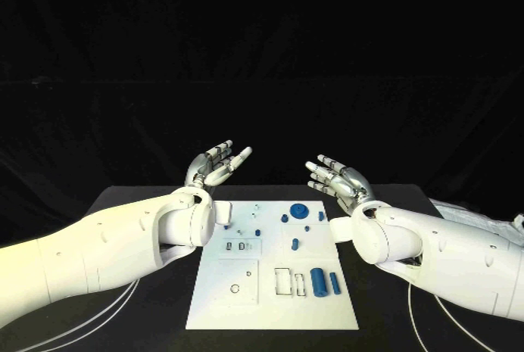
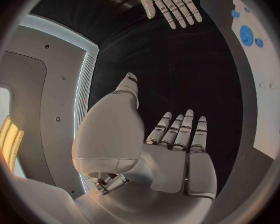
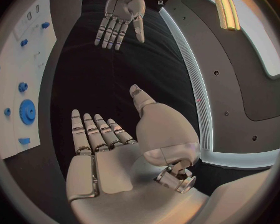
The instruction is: Assemble the parts on the task board
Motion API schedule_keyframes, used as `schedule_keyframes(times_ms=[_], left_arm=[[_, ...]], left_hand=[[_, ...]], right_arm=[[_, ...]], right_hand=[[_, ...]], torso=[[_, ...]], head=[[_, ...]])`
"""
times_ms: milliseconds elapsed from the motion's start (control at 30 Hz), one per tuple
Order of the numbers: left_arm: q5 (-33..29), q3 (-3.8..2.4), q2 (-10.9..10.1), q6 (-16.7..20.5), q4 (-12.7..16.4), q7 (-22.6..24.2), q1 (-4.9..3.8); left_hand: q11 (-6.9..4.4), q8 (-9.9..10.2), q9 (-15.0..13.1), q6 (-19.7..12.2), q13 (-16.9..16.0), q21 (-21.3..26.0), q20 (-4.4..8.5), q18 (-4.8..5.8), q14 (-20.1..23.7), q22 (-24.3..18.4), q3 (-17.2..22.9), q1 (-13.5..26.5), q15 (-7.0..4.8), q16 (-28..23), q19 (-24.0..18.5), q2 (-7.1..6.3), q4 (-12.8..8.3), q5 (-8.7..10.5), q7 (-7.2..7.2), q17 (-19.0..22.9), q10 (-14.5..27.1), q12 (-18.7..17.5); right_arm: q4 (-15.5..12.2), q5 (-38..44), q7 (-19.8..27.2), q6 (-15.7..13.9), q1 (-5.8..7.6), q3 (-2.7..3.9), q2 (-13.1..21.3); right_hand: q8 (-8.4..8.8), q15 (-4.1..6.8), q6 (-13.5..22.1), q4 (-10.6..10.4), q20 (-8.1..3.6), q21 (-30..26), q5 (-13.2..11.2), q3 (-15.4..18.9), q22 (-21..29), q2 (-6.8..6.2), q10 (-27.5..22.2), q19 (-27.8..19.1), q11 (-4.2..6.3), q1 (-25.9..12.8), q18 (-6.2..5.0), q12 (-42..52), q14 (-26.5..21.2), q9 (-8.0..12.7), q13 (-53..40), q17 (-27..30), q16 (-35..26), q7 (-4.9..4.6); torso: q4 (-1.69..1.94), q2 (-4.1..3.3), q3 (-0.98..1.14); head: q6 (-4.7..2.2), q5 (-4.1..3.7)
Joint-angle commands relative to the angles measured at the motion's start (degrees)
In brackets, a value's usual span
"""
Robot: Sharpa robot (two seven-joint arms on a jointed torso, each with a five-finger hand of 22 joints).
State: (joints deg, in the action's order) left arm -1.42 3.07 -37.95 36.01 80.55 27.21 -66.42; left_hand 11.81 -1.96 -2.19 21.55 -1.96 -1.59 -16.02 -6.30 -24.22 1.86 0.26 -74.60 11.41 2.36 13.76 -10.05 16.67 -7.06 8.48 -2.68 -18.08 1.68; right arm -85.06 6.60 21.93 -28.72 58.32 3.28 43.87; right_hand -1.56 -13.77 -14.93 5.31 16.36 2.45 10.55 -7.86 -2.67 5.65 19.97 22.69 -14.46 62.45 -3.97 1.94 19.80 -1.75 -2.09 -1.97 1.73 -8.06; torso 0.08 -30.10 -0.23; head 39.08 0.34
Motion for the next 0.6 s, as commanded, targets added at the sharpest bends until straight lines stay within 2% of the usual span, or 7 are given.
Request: schedule_keyframes(times_ms=[33,167,233,267,333,433,600], left_arm=[[-0.33,-0.04,0.09,-2.91,0.01,-0.15,-0.08],[-0.33,-0.04,0.09,-2.91,0.01,-0.15,-0.08],[-0.33,-0.04,0.09,-2.91,0.01,-0.15,-0.08],[-0.49,-0.04,-2.01,-4.39,0.43,1.49,-0.05],[-0.49,-0.04,-2.59,-4.8,0.95,1.85,-0.06],[-0.49,-0.04,-3.51,-5.48,1.92,2.13,-0.07],[-0.5,-0.06,-5.63,-6.74,4.52,3.16,-0.11]], left_hand=[[0.73,-0.43,-0.19,1.47,-0.15,-0.86,-0.61,-1.84,-2.88,0.43,0.36,-1.93,0.59,0.69,2.4,0.23,0.42,-0.26,5.79,-0.39,-1.45,0.41],[1.98,-1.28,-0.67,6.94,-0.74,-2.75,-0.73,-2.12,-11.8,1.45,2.15,-2.57,1.07,2.56,9.55,2.53,0.24,0.03,6.81,-1.36,-8.88,1.44],[2.25,-2.13,-1.09,12.04,-1.25,-5.01,-0.68,-2.03,-18.54,2.55,3.13,-3.11,1.24,4.2,17.5,4.16,-0.01,0.2,6.96,-2.02,-16.29,2.54],[1.83,-2.9,-1.45,15.95,-1.76,-6.73,-0.63,-2.4,-21.2,3.34,3.55,-3.56,0.76,5.15,23.0,5.1,-0.37,0.32,6.94,-2.31,-22.67,3.73],[0.75,-4.47,-2.12,23.95,-2.21,-8.76,-0.49,-3.5,-25.32,4.02,3.8,-4.31,-0.51,6.5,28.03,6.21,-1.1,0.41,6.34,-2.64,-30.89,5.45],[-0.3,-5.45,-2.31,28.81,-2.11,-10.63,0.05,-4.24,-29.35,4.55,3.61,-4.91,-1.79,7.52,32.76,6.91,-2.02,0.47,5.46,-2.89,-34.63,6.15],[-2.95,-6.67,-2.43,34.54,-2.37,-14.86,3.43,-4.35,-39.07,5.9,3.88,-6.97,-5.13,10.21,43.52,8.4,-4.09,0.48,3.24,-5.18,-42.12,7.2]], right_arm=[[0.62,5.93,-4.55,10.89,-0.27,0.38,-0.2],[1.04,6.93,-5.46,12.95,-0.43,0.66,-0.28],[1.1,7.07,-5.59,13.23,-0.45,0.7,-0.29],[3.95,19.14,-1.17,6.22,0.2,0.82,0.42],[4.4,22.11,-1.21,5.43,0.43,0.94,0.51],[4.77,25.74,-1.69,4.83,0.73,1.15,0.62],[5.25,34.6,-3.91,4.32,1.22,1.91,0.9]], right_hand=[[-1.38,-0.05,-8.83,4.07,0.34,2.03,0.08,-0.73,-1.05,0.61,11.3,7.37,-0.26,6.57,-2.66,1.6,10.2,-0.86,-0.87,-0.81,1.5,-8.46],[-2.91,1.84,-19.98,6.62,0.29,5.12,0.07,-1.5,-2.32,0.7,26.31,17.2,1.28,10.17,-4.68,3.41,26.23,-1.68,-1.64,-1.71,3.7,-7.32],[-3.56,2.94,-25.91,7.8,0.24,6.48,0.15,-2.27,-2.65,0.73,31.06,19.95,2.31,11.46,-5.93,3.89,31.13,-1.97,-1.63,-1.78,4.46,-6.54],[-3.81,3.46,-28.42,8.33,0.17,6.99,0.09,-2.63,-2.76,0.58,32.44,21.0,2.64,11.89,-6.32,3.98,32.72,-2.07,-1.6,-1.81,4.74,-6.18],[-3.93,4.19,-32.88,9.2,-0.15,7.89,0.01,-3.54,-2.9,0.36,34.77,22.94,3.26,12.18,-6.62,3.69,35.4,-2.11,-1.48,-1.73,4.85,-5.72],[-3.9,4.92,-36.32,10.04,-0.81,8.84,-0.01,-4.67,-3.08,0.13,36.83,24.89,3.81,12.24,-6.68,3.34,37.93,-2.14,-1.43,-1.71,4.94,-5.46],[-3.1,6.44,-39.69,10.91,-2.72,11.26,0.03,-7.43,-3.67,-0.53,40.55,29.18,4.71,11.45,-6.69,2.1,43.27,-2.08,-1.41,-1.71,4.77,-5.08]], torso=[[0.0,0.03,-0.01],[0.0,0.03,-0.01],[0.0,0.03,-0.01],[0.3,-0.79,-0.01],[0.39,-1.02,-0.03],[0.52,-1.69,-0.04],[0.81,-2.82,-0.15]], head=[[0.01,0.01],[0.01,0.01],[0.01,0.01],[0.33,-0.63],[0.3,-0.76],[0.05,-1.0],[-0.42,-1.4]])
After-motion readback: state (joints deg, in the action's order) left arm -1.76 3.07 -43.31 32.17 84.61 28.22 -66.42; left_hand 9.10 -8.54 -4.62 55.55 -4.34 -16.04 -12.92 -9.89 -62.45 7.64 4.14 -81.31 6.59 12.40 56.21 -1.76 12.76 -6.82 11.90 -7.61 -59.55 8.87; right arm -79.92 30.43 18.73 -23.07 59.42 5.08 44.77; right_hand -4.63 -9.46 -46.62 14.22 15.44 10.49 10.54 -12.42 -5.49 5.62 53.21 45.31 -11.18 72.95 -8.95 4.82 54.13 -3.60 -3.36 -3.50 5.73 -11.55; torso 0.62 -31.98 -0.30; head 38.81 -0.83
